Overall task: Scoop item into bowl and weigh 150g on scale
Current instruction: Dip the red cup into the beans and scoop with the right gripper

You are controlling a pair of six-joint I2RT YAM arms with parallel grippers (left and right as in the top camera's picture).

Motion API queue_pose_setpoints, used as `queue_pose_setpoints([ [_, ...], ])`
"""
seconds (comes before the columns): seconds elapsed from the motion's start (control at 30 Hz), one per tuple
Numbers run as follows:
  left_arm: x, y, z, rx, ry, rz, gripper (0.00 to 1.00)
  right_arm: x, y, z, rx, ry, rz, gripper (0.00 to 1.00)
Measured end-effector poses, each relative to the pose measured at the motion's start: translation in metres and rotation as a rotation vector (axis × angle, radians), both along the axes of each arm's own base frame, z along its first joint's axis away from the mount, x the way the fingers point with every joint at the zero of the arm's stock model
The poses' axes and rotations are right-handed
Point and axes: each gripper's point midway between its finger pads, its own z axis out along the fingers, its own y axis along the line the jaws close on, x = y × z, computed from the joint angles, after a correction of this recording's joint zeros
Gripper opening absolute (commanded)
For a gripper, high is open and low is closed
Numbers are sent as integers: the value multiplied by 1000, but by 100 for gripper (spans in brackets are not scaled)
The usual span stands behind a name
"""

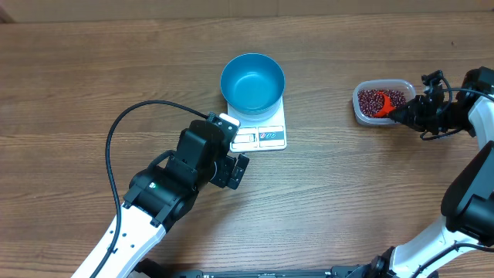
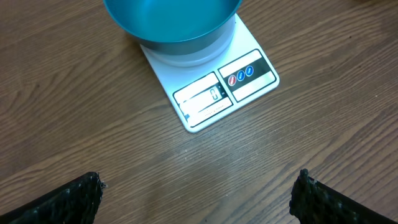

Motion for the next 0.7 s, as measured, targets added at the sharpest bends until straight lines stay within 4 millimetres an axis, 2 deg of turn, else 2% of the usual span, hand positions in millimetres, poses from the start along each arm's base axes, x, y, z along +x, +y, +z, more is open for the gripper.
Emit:
queue_pose_setpoints([
  [0.47,0,0,0,0,0,0,100,0,6,5,49,-1,-10,4],
  [0.7,0,0,0,0,0,0,100,-1,0,13,115,-23,-42,4],
])
